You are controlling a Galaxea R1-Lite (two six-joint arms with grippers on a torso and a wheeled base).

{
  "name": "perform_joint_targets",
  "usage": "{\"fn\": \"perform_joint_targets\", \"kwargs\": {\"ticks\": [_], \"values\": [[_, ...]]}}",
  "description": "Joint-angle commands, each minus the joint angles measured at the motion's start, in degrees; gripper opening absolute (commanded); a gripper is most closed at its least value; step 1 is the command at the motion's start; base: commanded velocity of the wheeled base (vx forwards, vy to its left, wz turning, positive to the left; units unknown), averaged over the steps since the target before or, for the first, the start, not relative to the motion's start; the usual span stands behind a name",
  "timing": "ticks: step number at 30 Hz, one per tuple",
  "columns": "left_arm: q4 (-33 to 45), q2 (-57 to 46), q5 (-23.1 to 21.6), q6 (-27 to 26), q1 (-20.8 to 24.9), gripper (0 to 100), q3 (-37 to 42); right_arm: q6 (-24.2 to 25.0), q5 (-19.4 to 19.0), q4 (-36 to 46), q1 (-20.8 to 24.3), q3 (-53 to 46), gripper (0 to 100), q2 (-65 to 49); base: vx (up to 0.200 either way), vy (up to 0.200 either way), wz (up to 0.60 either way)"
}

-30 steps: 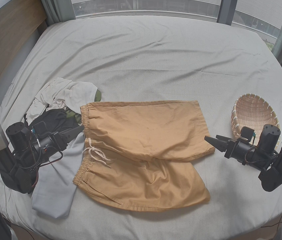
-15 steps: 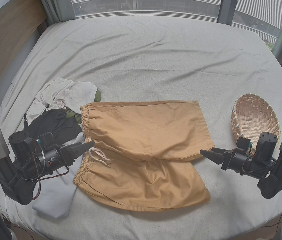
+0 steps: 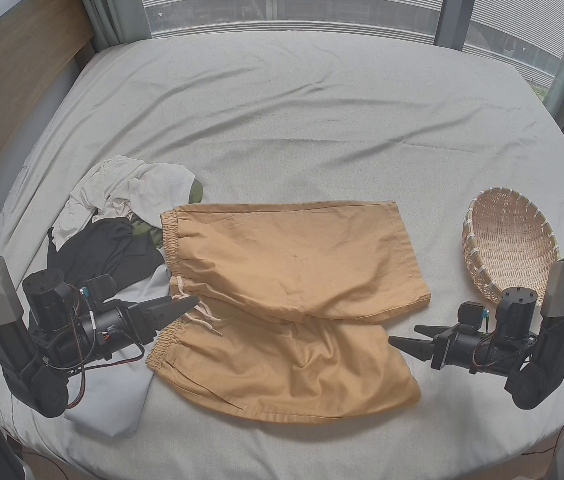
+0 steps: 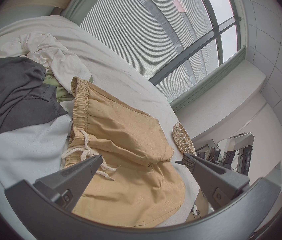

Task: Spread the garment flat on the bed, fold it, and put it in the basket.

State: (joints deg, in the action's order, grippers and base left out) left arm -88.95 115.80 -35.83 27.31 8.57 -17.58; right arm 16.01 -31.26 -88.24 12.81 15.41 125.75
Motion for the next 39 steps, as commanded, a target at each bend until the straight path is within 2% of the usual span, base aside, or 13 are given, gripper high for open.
{"fn": "perform_joint_targets", "kwargs": {"ticks": [1, 14, 15, 23, 26, 39], "values": [[0.0, 0.3, 0.1, 0.0, 0.0, 100, 0.0, -0.1, 0.0, 0.0, 0.9, -1.3, 100, 1.1, 0.0, 0.0, 0.0], [0.0, 0.2, 0.0, 0.0, 0.0, 100, 0.0, 0.0, 0.1, 0.0, 3.3, -0.7, 100, 5.7, 0.0, 0.0, 0.0], [0.0, 0.2, 0.0, 0.0, 0.0, 100, 0.0, 0.0, 0.1, -0.1, 3.4, -0.6, 0, 5.8, 0.0, 0.0, 0.0], [0.0, 0.3, 0.0, 0.0, 0.0, 100, 0.0, -0.4, 0.1, 0.0, 3.9, -2.2, 0, 4.8, 0.0, 0.0, 0.0], [0.0, 0.4, 0.0, 0.0, 0.0, 100, 0.0, -2.2, 0.1, 0.0, 4.6, -4.7, 0, 3.5, 0.0, 0.0, 0.0], [0.0, 1.0, 0.0, -0.1, 0.1, 100, 0.1, -3.3, 0.0, 0.0, 9.9, -10.8, 0, 3.5, 0.0, 0.0, 0.0]]}}
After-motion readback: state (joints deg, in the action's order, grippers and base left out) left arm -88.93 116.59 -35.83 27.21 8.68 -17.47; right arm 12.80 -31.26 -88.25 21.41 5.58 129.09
